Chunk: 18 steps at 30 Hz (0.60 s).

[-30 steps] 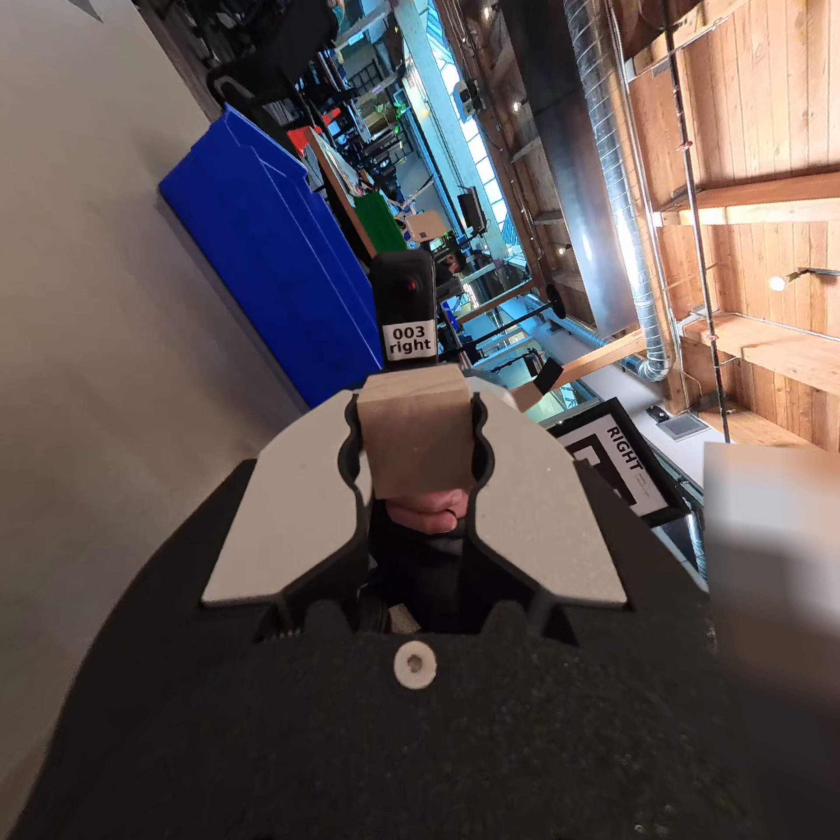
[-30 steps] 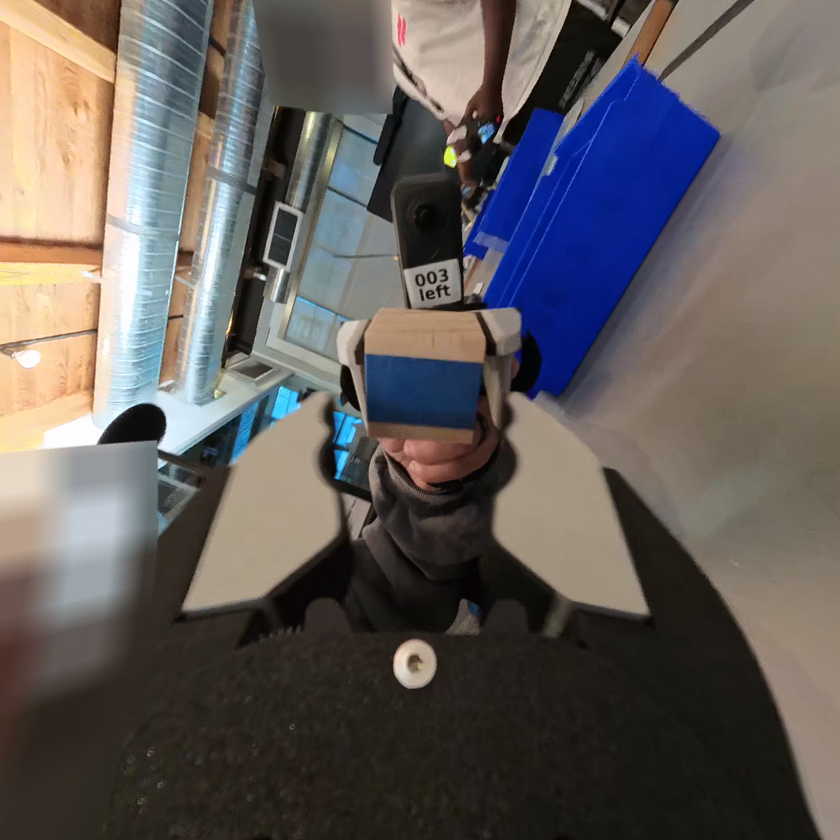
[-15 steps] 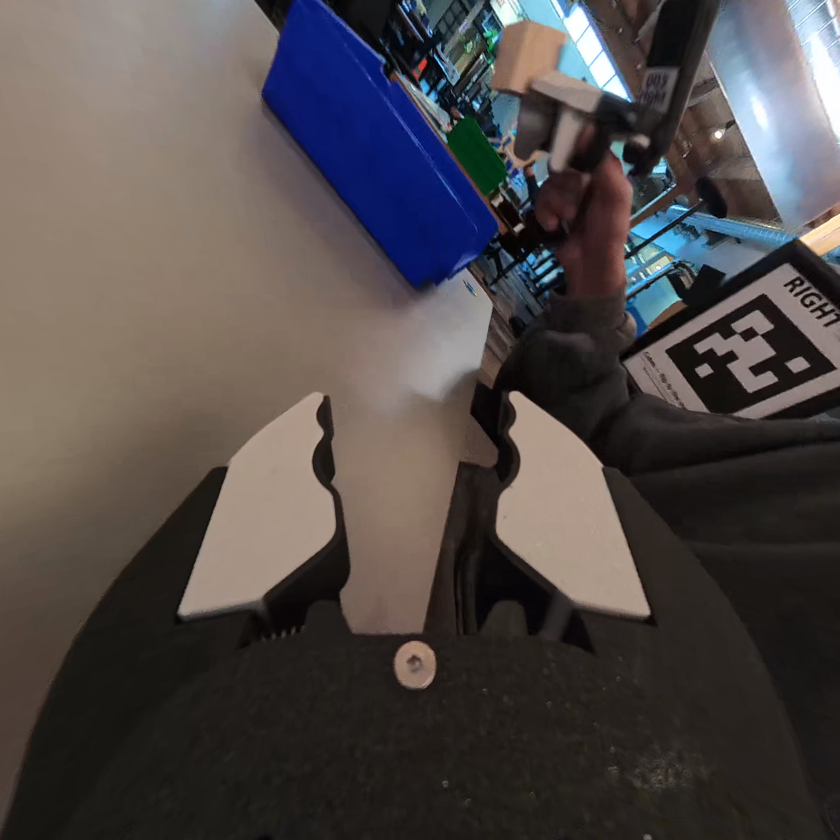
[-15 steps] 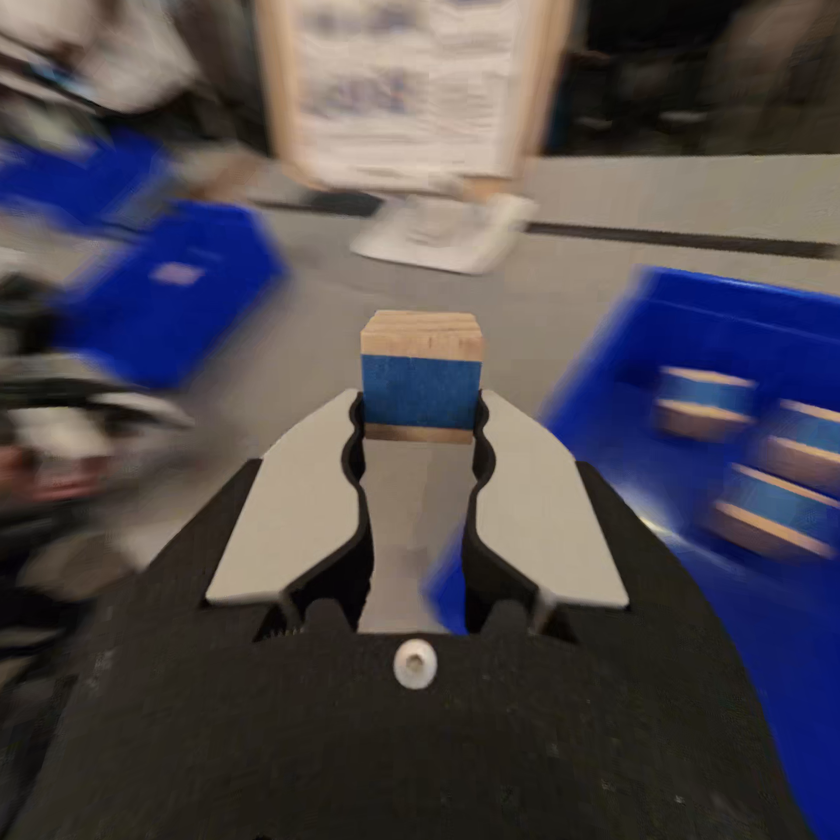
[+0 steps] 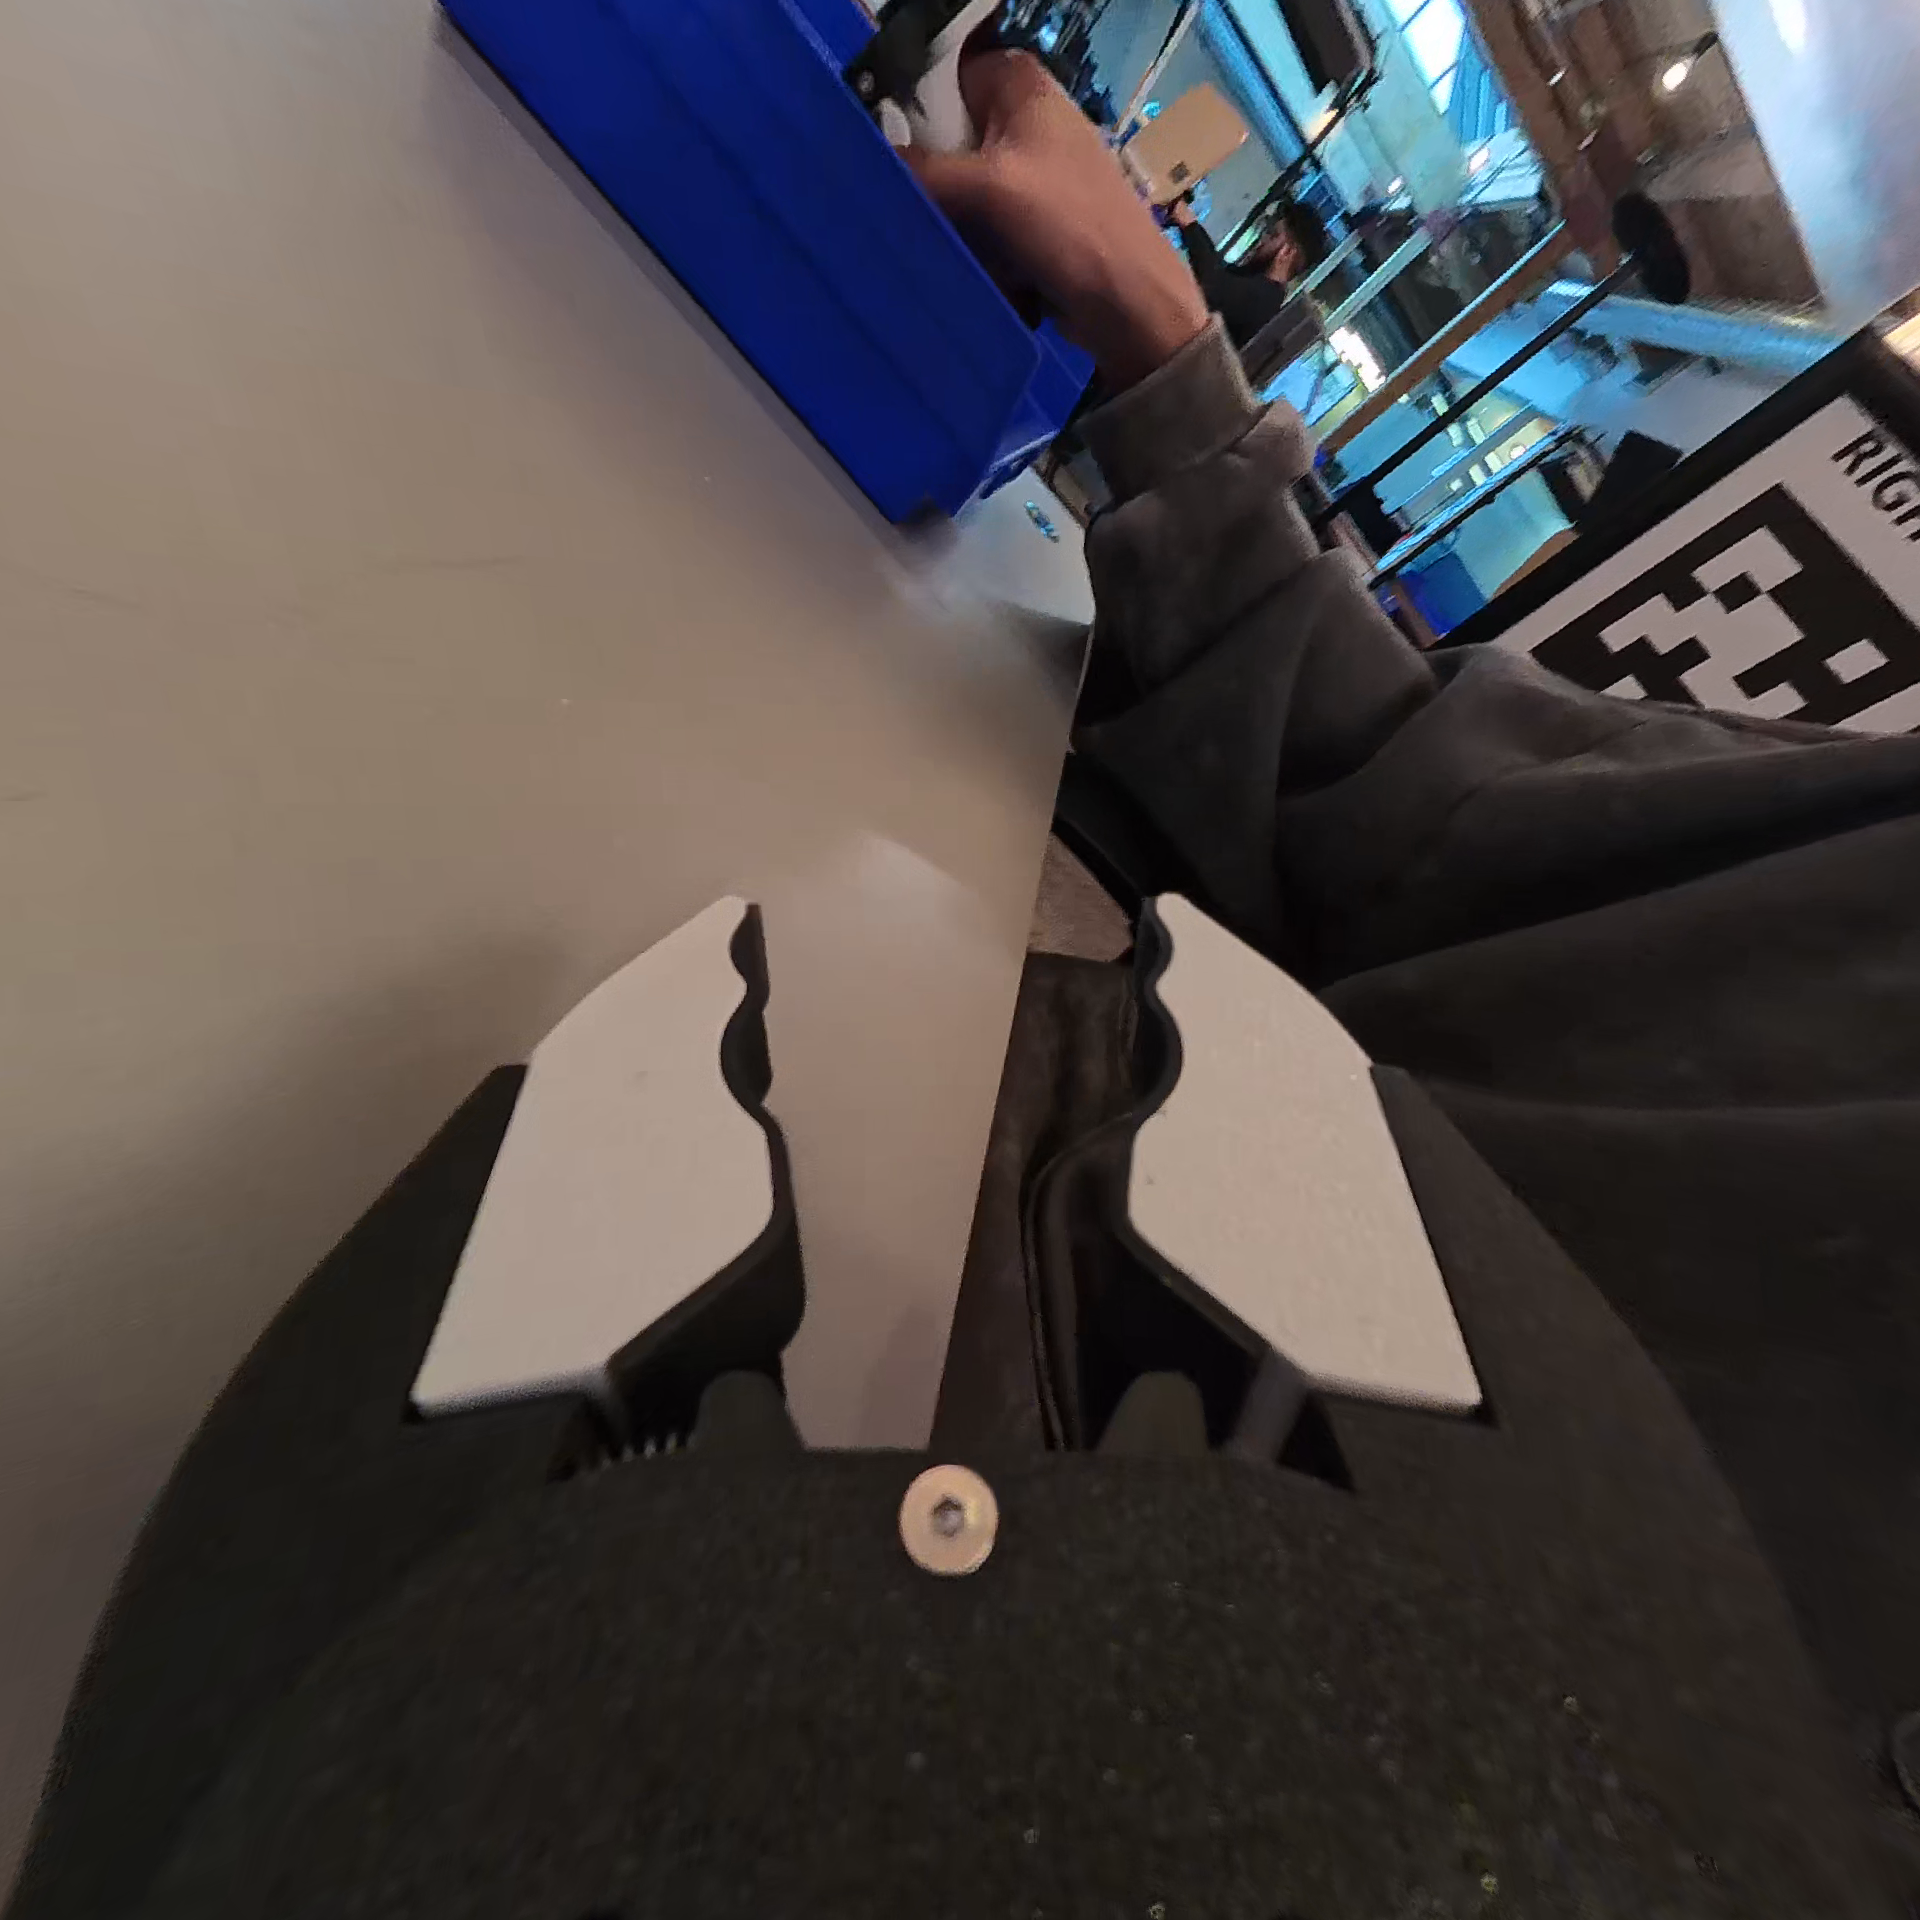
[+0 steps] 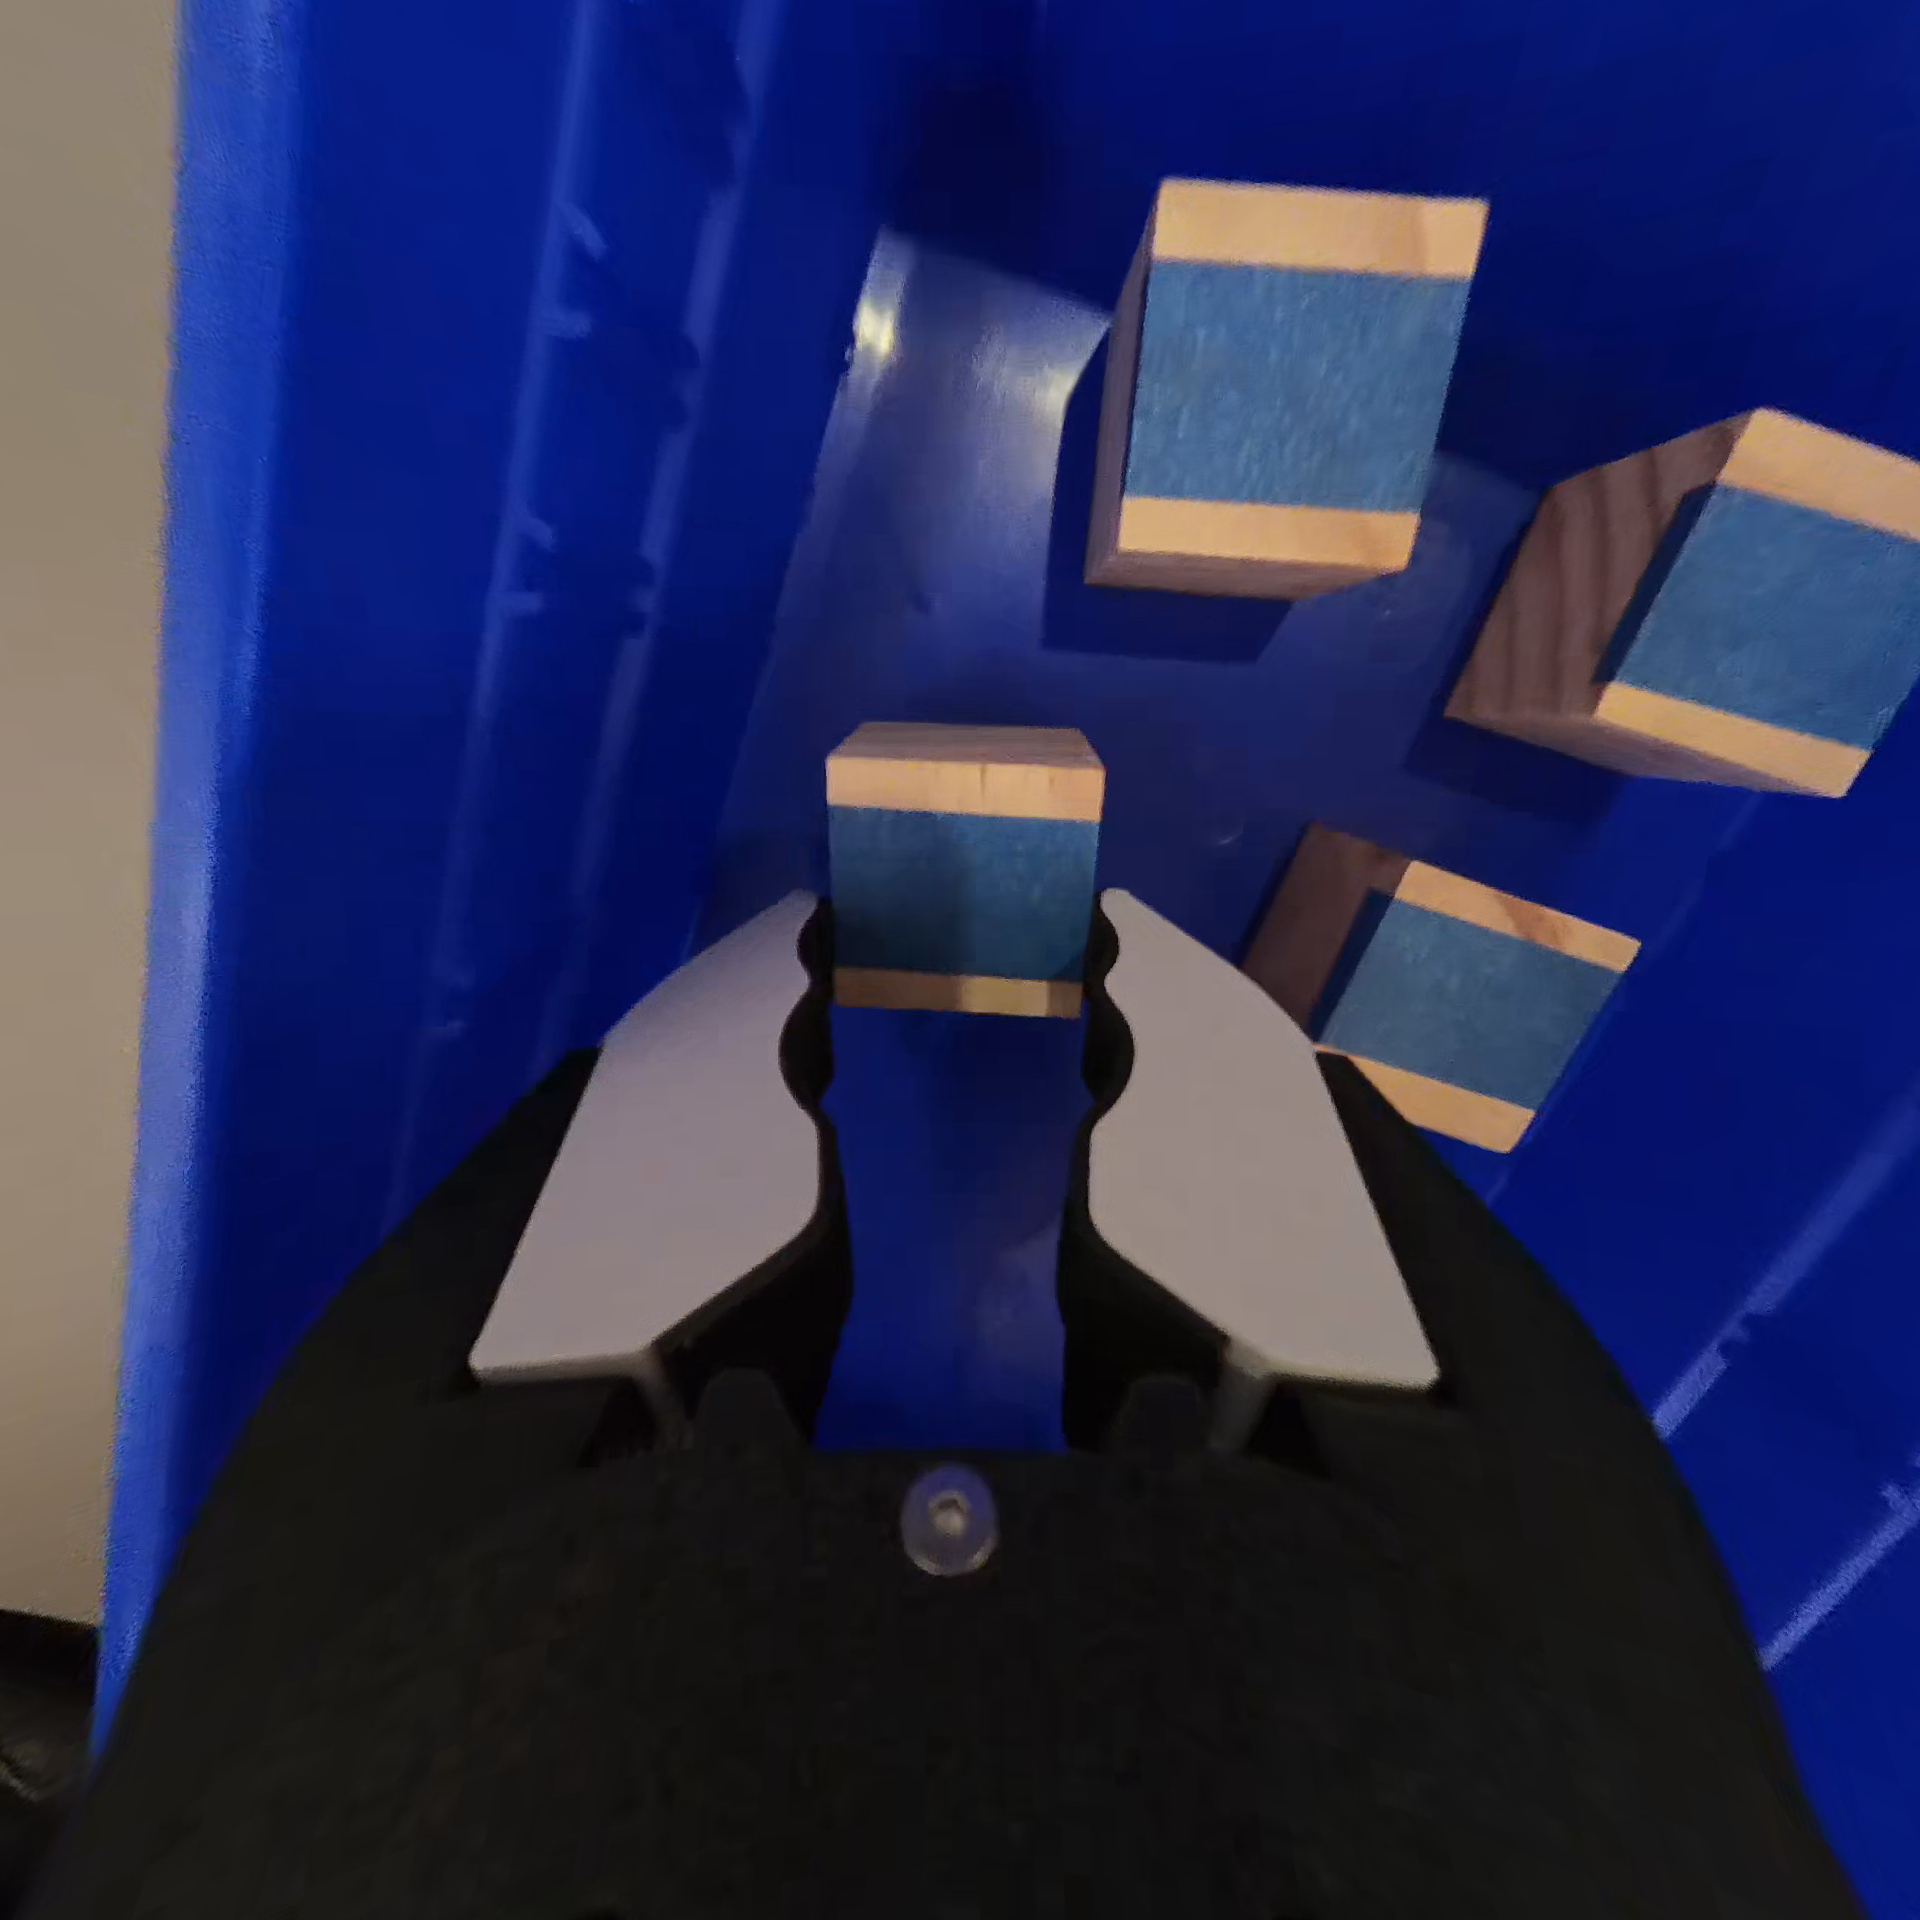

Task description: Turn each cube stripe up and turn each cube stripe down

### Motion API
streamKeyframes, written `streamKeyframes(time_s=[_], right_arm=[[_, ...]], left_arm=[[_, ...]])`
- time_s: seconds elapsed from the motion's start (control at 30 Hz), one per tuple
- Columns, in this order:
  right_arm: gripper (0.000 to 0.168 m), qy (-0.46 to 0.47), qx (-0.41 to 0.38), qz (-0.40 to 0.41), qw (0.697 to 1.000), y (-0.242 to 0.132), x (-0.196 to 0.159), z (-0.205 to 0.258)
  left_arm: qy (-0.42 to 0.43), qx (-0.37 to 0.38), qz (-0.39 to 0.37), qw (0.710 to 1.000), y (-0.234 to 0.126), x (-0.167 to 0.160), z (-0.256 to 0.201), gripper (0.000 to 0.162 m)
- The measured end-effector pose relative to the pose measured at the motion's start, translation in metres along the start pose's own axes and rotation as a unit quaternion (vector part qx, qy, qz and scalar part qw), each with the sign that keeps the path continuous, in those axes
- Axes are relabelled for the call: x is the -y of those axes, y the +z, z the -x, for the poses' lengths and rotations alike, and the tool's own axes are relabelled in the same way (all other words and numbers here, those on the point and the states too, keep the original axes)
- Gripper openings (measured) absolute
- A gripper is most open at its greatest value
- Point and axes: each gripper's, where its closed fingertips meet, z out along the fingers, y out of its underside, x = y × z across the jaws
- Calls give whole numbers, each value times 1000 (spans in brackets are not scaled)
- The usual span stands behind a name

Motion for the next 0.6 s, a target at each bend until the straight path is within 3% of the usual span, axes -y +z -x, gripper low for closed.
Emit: streamKeyframes(time_s=[0.03, 0.1, 0.13, 0.2, 0.3, 0.37, 0.5, 0.6], right_arm=[[46, -8, -1, -13, 1000, -3, 2, -1], [69, -4, -23, -51, 998, -22, 3, -9], [73, 4, -27, -89, 996, -39, 5, -9], [65, 12, -9, -201, 979, -83, 8, 5], [54, -27, 118, -401, 908, -151, 5, 83], [50, -81, 244, -467, 846, -176, -13, 161], [52, -168, 454, -368, 794, -154, -75, 298], [52, -206, 538, -274, 770, -130, -109, 355]], left_arm=[[7, 8, 7, 1000, 0, -1, 2, 67], [27, 24, 30, 999, 0, -7, 4, 67], [42, 40, 38, 998, -3, -8, 4, 67], [99, 94, 59, 989, -19, -4, 3, 67], [172, 237, 52, 955, -78, 22, 11, 62], [159, 289, 64, 942, -119, 36, 18, 59], [140, 422, 123, 887, -197, 71, 78, 60], [107, 510, 189, 832, -250, 95, 148, 61]])
